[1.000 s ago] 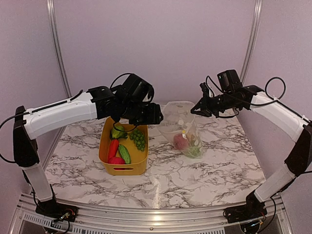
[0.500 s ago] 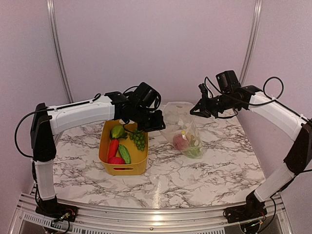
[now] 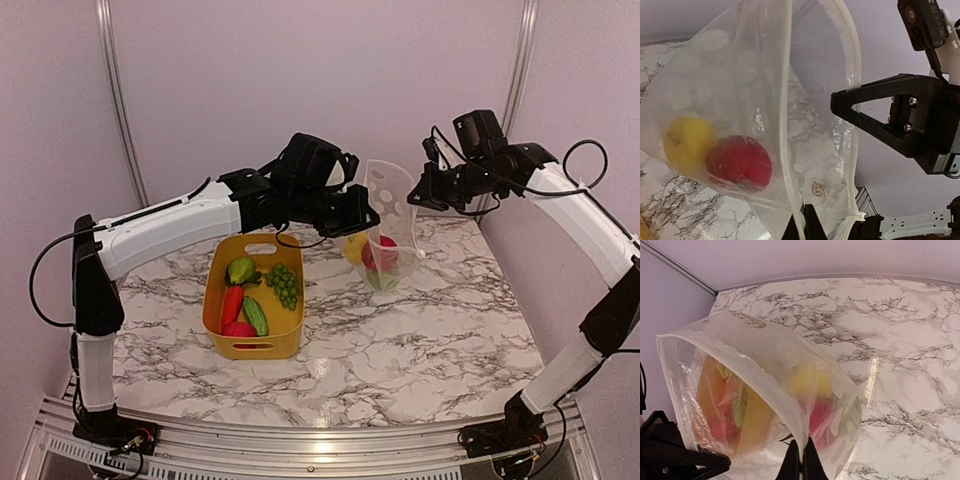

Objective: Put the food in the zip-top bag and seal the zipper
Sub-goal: Adjust the zipper food storage bag at the center of the board.

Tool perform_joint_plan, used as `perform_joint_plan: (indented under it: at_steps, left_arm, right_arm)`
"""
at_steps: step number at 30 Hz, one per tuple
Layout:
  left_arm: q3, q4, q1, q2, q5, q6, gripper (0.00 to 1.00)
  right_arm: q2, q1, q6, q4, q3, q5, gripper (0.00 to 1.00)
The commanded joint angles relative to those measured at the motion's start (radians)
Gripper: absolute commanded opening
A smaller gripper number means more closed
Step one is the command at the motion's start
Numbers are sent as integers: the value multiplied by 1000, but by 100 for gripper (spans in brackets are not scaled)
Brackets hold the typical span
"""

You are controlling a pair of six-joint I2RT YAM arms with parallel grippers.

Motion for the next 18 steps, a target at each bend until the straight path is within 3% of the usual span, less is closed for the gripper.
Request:
perform_joint_plan:
  at_steps: [1,4,6,9,15,16,17,18]
  left_arm:
    - [111,-85,-5,37,-25,26,0]
    - [112,-127,-31,36,-104,79,0]
    - [147,-133,-22,34,-70,45,0]
    - [103,-97,-33,16,-178,85,0]
    - [149,-39,-4,108,11,-17,0]
    - [148,-17,-4,118,41,-24,9]
    - [149,0,-3,127,53,-25,33]
    - [150,7,-3,126,48,-19,49]
  right_arm:
    - [-12,7,-4,-42,-39,33,0]
    - [-27,7,-11,-49,-31,89,0]
    - [-16,9,-19,-80,55,74,0]
    - [-26,9,-25,-74,105,116,0]
    - [20,3,-83,-106,102,122,0]
    - [12,3,-89,-100,86,143,0]
    - [7,1,-98,-97,70,161,0]
    - [1,-4,-104,-95,55,174,0]
